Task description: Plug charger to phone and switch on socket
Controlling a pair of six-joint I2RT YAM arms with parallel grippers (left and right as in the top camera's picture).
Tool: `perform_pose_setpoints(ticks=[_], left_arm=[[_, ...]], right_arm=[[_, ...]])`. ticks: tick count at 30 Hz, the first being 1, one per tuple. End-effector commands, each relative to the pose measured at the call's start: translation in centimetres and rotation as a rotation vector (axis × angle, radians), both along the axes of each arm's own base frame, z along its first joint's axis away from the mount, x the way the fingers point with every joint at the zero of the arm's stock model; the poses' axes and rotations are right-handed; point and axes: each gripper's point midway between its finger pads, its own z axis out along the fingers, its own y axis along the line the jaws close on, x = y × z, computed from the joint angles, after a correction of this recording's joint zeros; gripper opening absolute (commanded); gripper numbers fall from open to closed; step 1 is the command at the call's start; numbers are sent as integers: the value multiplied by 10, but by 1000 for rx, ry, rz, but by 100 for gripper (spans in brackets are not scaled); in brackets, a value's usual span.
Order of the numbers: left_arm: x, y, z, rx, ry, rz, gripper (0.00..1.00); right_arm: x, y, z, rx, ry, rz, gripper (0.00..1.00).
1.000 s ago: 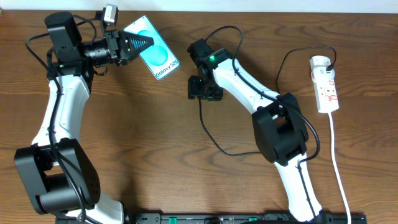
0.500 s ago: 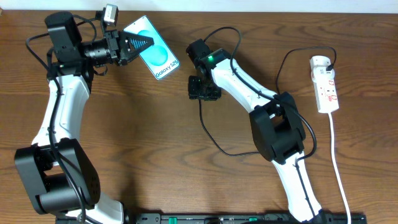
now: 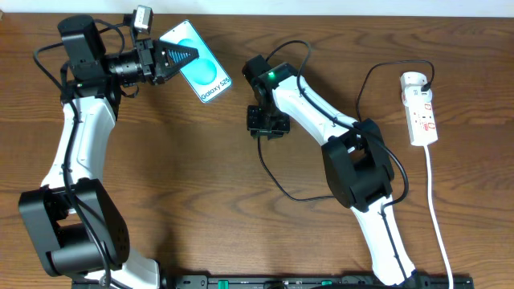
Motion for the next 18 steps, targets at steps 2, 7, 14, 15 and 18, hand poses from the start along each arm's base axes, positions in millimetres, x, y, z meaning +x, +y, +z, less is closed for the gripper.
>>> perform_pose_setpoints(ticks=[2, 7, 14, 15, 18], left_arm=[[-9, -1, 16, -9, -41, -36, 8], [-9, -1, 16, -9, -40, -36, 7], [-10, -1, 16, -10, -40, -37, 7], [-10, -1, 16, -11, -40, -39, 8], [-11, -1, 17, -12, -41, -43, 7]], right_arm=[[0, 6, -25, -4, 13, -10, 34], [7, 12, -24, 17, -10, -32, 33], [8, 10, -24, 13, -12, -39, 27], [8, 10, -24, 12, -12, -39, 26], [9, 11, -24, 16, -18, -39, 22]])
